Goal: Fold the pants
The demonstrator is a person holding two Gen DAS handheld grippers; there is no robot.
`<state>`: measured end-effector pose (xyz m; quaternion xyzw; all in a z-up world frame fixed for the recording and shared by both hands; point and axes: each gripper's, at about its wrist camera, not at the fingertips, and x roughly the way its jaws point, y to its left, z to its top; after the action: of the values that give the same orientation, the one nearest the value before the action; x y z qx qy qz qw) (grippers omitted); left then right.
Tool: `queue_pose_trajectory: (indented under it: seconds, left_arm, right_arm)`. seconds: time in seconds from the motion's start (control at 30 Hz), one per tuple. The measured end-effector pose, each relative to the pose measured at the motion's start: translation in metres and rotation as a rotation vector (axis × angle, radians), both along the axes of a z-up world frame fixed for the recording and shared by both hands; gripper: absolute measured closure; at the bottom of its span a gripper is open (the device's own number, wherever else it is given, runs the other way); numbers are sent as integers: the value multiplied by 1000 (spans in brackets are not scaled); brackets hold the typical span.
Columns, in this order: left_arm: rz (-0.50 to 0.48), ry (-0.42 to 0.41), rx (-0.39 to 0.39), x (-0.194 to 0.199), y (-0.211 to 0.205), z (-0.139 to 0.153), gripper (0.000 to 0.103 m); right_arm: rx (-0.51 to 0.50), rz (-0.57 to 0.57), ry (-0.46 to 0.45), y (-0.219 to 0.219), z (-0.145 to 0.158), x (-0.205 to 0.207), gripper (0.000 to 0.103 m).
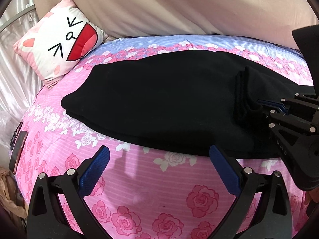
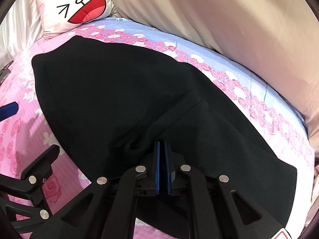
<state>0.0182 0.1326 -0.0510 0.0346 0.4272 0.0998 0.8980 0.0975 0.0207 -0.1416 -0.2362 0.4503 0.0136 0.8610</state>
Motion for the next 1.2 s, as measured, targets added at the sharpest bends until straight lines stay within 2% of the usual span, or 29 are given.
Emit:
queue_pose_trajectory:
  seconds: [0.33,0.4,0.43,0.47,0.5,0.53,0.57,0.6,0.63,0.7,0.77,0.83,0.9,0.93,1.0,1.03,1.1,1.13,1.2]
  left_arm:
    - [14,5,-11,2,6,-4,5]
    - [38,-10,-42,1,15,-1,5]
    - [52,-23,-75,0,22,2,5]
    - [86,-44,-148,-2,38,7,5]
    - [121,-60,-214,-3,56,11,5]
    - [168,-75,-277,-5,79,15,5]
    - [203,-80,-310,-6,95,17,5]
    - [258,-81,-343,-6,118,18,5]
    - [311,-86,-358,-6,140,18,5]
    - [389,-94,-349,-5,168,18,5]
    - [423,-105,-323,0,184,18,5]
    - [419,-97,-311,16,193,14,5]
    - [424,-52,-334,36,201,2,5]
    - [425,-41,-353,41,204,-3,5]
    - [458,-2,-390,55,211,-18,5]
    - [454,-31,-357,59,207,-16,5]
    - [441,-18,-353,64,200,-19,5]
    - [434,-29,-347,67,195,-19,5]
    - [432,-43,-336,71,189,-20,5]
  right_arm:
    - [-61,1,-15,12,-5,0,94]
    - [-53,4,-22,12,-5,0,95]
    - [-1,8,-29,7,1,-1,95]
    - [65,12,-33,0,7,-4,95]
    - [206,13,-31,-17,20,-9,94]
    - [295,4,-30,-31,28,-13,79]
    - [392,-26,-42,-52,38,-20,48]
    - [447,-69,-70,-73,47,-28,39]
    - [478,-138,-128,-101,60,-42,37]
    - [479,-231,-214,-143,78,-68,37]
    - [453,-347,-274,-183,91,-95,34]
    - [457,-469,-289,-224,94,-120,32]
    - [511,-541,-274,-250,87,-135,32]
    - [570,-586,-249,-266,78,-142,32]
    - [659,-603,-204,-280,63,-145,32]
    - [686,-602,-189,-282,57,-145,32]
    - [764,-573,-169,-281,45,-144,29]
    - [783,-560,-178,-278,42,-143,22]
    - [794,-515,-192,-273,40,-136,21]
